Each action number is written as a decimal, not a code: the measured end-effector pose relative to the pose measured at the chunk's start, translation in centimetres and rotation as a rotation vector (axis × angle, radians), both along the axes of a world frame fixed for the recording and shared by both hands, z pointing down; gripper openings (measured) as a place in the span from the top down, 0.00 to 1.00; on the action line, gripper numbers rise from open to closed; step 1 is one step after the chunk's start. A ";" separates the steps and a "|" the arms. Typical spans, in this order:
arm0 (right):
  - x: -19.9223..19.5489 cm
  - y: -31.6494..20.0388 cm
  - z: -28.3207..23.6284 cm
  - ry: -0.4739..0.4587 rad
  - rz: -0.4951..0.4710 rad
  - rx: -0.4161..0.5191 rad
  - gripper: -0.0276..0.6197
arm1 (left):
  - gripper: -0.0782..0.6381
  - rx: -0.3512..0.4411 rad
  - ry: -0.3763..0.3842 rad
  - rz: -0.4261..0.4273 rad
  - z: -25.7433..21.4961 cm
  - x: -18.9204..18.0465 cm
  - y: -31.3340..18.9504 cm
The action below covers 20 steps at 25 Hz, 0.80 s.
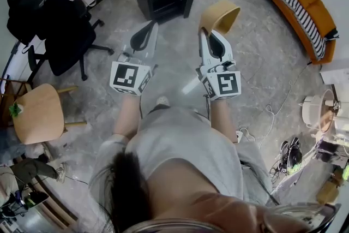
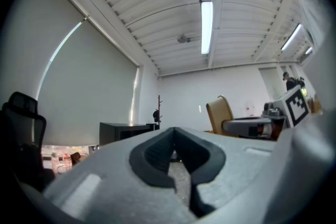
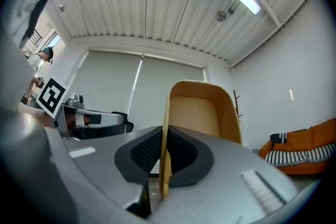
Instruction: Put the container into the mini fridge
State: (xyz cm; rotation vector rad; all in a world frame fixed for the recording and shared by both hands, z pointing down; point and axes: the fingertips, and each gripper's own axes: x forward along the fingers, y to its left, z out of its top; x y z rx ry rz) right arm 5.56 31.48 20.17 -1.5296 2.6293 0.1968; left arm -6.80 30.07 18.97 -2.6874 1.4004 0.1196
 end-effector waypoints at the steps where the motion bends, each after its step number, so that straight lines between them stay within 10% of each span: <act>1: -0.3 -0.3 0.1 -0.003 0.003 0.001 0.94 | 0.89 0.000 0.000 0.005 0.0 -0.3 -0.3; 20: -2.4 -8.7 1.2 -0.047 0.008 -0.008 0.94 | 0.89 -0.024 -0.003 0.042 1.5 -1.9 -9.0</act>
